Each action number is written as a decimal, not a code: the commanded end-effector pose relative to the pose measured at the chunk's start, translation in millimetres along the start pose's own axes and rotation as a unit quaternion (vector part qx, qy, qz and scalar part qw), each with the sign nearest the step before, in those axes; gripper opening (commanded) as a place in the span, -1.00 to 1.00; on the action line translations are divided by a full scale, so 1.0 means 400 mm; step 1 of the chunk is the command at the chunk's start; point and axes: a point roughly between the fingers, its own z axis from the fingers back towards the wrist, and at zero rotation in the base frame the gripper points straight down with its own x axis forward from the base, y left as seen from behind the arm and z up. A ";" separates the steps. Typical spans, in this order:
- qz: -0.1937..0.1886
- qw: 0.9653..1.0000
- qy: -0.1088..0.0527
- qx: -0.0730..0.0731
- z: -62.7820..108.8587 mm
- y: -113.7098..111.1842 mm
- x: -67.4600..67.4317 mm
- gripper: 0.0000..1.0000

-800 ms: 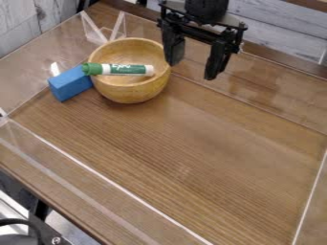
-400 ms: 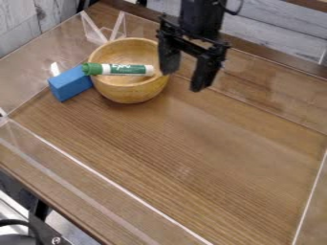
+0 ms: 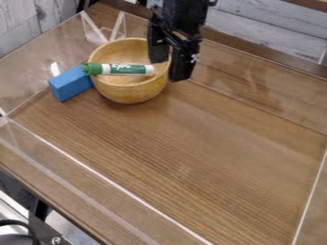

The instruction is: Remove the green marker from inside the brown bowl and put it on the table

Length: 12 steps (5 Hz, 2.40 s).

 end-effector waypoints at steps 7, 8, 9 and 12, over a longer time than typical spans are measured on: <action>-0.144 0.989 -0.020 0.035 -0.021 0.154 -0.017 1.00; -0.143 0.989 -0.023 0.036 -0.034 0.174 -0.018 1.00; -0.141 0.989 -0.025 0.036 -0.047 0.188 -0.020 1.00; -0.144 0.988 -0.034 0.040 -0.084 0.228 -0.028 1.00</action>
